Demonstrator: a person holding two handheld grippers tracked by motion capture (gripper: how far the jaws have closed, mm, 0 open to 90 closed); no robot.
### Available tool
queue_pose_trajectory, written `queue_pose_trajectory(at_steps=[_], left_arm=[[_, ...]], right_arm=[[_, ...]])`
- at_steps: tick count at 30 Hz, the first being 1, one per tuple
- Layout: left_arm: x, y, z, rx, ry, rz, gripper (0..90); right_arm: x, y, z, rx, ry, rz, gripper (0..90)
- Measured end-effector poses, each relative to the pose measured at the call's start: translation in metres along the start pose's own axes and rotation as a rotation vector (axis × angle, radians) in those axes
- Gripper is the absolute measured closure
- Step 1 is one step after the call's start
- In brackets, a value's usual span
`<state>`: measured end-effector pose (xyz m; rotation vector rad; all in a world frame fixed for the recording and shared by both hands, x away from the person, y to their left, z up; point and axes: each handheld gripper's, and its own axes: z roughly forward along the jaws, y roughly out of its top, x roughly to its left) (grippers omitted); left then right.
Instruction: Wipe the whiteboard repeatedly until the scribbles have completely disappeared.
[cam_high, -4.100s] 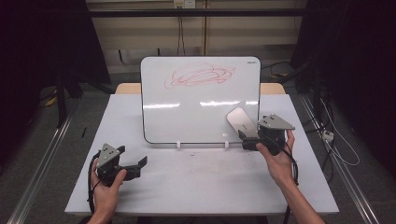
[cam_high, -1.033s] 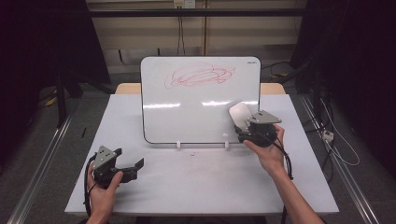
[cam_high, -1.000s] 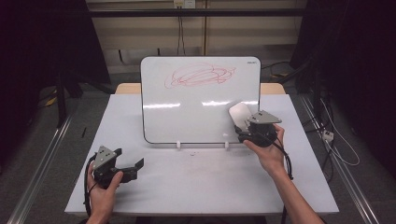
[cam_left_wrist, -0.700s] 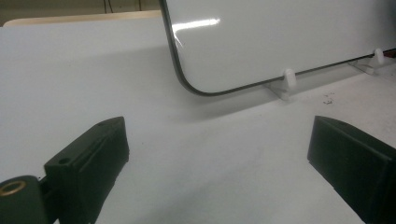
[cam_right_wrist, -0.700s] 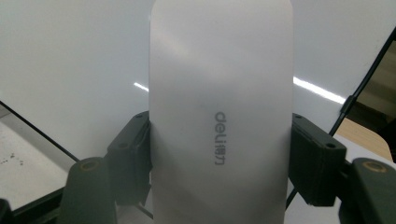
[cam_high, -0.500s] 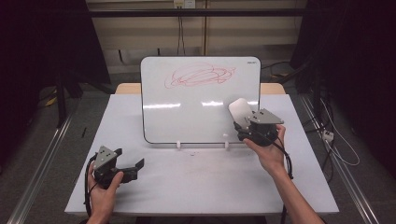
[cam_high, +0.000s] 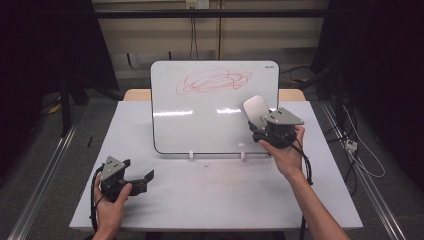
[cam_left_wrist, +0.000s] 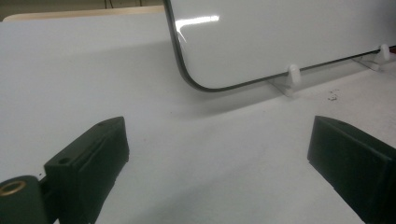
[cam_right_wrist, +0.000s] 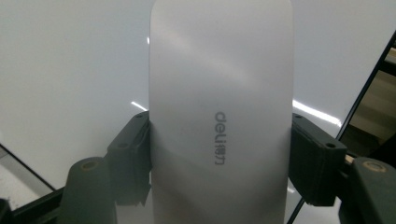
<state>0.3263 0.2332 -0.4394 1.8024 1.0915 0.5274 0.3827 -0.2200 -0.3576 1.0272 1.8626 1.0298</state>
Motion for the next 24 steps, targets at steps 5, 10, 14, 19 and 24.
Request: queue_pose_trajectory(at_steps=[5, 10, 14, 19, 24], left_arm=[[-0.001, 0.0, -0.001, -0.006, -0.006, -0.001, 5.2], [-0.001, 0.0, -0.001, -0.008, -0.011, 0.006, 5.2], [0.0, 0.0, 0.0, 0.004, -0.008, 0.001, 5.2], [-0.001, 0.001, 0.001, -0.004, -0.011, 0.002, 5.3], [-0.002, 0.001, 0.002, 0.005, -0.014, 0.006, 5.2]], right_arm=[[0.0, 0.012, 0.006, -0.002, -0.006, -0.016, 31.2], [0.0, 0.023, 0.013, -0.007, -0.023, -0.032, 31.2], [-0.002, 0.031, 0.017, -0.018, -0.037, -0.029, 31.2], [-0.003, 0.039, 0.023, -0.025, -0.046, -0.035, 31.2], [-0.002, 0.045, 0.028, -0.022, -0.058, -0.038, 31.2]])
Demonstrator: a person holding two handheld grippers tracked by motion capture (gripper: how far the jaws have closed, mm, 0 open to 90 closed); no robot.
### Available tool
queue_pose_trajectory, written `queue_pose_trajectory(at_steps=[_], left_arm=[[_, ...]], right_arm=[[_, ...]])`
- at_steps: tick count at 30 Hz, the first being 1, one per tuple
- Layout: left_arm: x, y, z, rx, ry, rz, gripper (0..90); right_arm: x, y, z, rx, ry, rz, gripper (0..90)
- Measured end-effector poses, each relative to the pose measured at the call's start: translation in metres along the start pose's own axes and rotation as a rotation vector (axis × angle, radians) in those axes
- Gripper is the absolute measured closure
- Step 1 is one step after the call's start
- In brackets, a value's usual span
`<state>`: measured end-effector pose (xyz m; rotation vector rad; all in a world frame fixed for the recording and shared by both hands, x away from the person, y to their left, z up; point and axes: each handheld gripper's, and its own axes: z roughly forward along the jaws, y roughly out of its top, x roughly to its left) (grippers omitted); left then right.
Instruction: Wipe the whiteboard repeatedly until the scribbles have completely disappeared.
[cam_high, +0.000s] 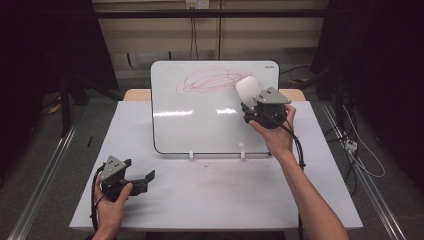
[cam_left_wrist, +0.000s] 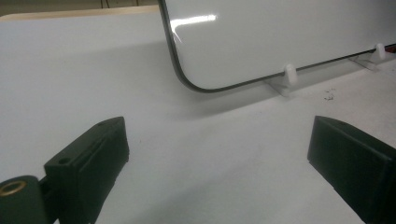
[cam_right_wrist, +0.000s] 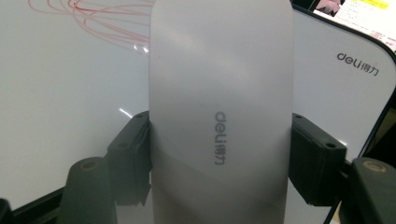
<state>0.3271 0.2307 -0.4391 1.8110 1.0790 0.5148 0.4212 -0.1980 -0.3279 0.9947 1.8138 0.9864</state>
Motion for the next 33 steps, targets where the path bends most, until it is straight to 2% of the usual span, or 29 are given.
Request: queue_pose_trajectory(at_steps=[17, 27, 33], left_arm=[[-0.001, 0.001, -0.001, 0.004, 0.001, 0.008, 5.2], [-0.001, 0.0, -0.002, 0.002, 0.0, 0.004, 5.3], [-0.001, 0.001, -0.001, 0.003, -0.007, 0.01, 5.3]], right_arm=[[0.001, 0.027, 0.022, -0.008, -0.028, -0.027, 31.2], [0.001, 0.035, 0.039, 0.015, -0.043, -0.034, 31.3], [0.003, 0.036, 0.048, 0.041, -0.047, -0.061, 31.2]])
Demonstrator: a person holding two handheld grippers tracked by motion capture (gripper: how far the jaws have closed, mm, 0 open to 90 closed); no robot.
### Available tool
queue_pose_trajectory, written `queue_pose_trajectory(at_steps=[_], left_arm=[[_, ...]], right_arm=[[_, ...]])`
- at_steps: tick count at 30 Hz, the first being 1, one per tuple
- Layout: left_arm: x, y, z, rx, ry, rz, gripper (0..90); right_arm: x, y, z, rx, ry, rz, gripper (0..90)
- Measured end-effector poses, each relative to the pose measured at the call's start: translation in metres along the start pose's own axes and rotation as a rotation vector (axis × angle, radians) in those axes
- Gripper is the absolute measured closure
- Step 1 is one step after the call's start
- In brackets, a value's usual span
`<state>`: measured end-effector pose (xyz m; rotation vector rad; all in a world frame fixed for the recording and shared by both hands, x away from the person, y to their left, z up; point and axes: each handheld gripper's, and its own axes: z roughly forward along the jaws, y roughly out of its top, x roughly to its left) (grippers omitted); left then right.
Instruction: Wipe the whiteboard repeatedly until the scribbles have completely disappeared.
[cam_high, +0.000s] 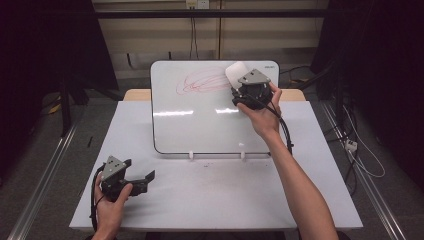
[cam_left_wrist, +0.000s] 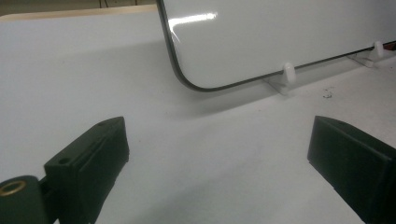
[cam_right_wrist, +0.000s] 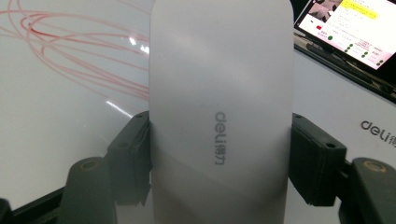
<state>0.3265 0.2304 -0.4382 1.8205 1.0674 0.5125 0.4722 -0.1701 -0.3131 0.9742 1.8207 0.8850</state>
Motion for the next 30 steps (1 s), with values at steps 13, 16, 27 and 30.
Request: queue_pose_trajectory(at_steps=[13, 16, 27, 30], left_arm=[[0.0, 0.0, -0.001, 0.003, 0.003, 0.004, 5.2], [0.0, 0.0, -0.001, 0.002, 0.004, 0.001, 5.2], [-0.008, 0.001, 0.004, 0.011, -0.011, 0.029, 5.3], [-0.011, 0.001, 0.006, 0.018, -0.014, 0.043, 5.4]], right_arm=[[0.004, 0.003, 0.012, 0.026, -0.032, -0.011, 31.2], [0.004, 0.003, 0.012, 0.021, -0.034, -0.013, 31.2], [0.011, 0.003, 0.012, 0.017, -0.078, -0.017, 31.2], [0.012, 0.002, 0.012, 0.018, -0.069, -0.008, 31.2]])
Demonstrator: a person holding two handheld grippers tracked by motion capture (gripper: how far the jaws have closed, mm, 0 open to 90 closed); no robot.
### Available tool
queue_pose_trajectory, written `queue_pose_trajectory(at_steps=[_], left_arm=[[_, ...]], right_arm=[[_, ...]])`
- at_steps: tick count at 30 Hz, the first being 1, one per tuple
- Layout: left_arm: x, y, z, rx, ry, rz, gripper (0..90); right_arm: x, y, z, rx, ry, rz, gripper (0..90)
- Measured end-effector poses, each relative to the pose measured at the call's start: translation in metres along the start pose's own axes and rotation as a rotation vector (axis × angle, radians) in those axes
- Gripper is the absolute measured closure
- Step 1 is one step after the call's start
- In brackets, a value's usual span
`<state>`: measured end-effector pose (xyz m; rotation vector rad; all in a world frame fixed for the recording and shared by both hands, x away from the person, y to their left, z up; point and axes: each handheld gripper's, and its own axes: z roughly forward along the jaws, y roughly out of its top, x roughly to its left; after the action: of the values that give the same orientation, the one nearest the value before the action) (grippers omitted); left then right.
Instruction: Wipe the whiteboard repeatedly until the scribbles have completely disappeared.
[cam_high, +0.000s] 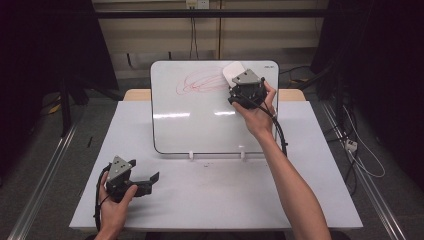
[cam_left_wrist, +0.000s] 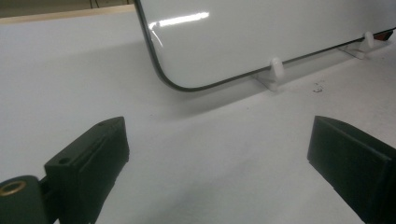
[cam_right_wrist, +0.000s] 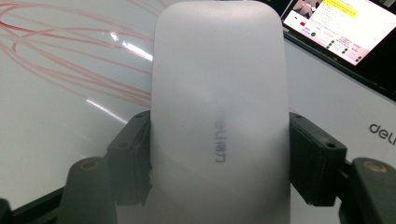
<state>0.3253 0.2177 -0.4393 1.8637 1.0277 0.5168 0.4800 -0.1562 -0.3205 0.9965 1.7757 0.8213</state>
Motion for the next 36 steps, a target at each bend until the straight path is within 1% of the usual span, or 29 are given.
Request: queue_pose_trajectory(at_steps=[7, 11, 16, 17, 21, 22, 28, 32, 36], left_arm=[[-0.002, 0.001, 0.002, 0.001, -0.009, 0.005, 5.5], [-0.001, 0.001, 0.001, -0.004, -0.004, 0.002, 5.5], [-0.001, 0.001, 0.001, -0.003, -0.006, 0.003, 5.5], [-0.001, 0.001, 0.001, -0.003, -0.009, 0.001, 5.5], [0.0, 0.001, 0.001, 0.003, -0.01, 0.011, 5.5], [-0.001, 0.0, 0.001, -0.007, -0.01, 0.001, 5.4], [0.001, 0.0, 0.0, -0.002, -0.005, 0.003, 5.4], [0.001, 0.0, -0.001, -0.003, -0.005, 0.003, 5.4], [0.001, -0.001, -0.002, -0.006, -0.007, 0.0, 5.4]], right_arm=[[0.014, -0.003, 0.0, -0.007, 0.019, -0.014, 31.2], [0.019, -0.004, -0.001, -0.005, 0.03, -0.026, 31.2], [0.027, -0.005, -0.003, -0.002, 0.045, -0.047, 31.2], [0.028, -0.005, -0.003, -0.002, 0.042, -0.053, 31.2], [0.027, -0.005, -0.003, 0.0, 0.051, -0.048, 31.2], [0.026, -0.005, -0.003, -0.001, 0.054, -0.047, 31.2], [0.024, -0.005, -0.002, 0.003, 0.066, -0.043, 31.2], [0.02, -0.004, -0.002, 0.002, 0.059, -0.036, 31.2], [0.012, -0.003, -0.002, 0.004, 0.047, -0.013, 31.2]])
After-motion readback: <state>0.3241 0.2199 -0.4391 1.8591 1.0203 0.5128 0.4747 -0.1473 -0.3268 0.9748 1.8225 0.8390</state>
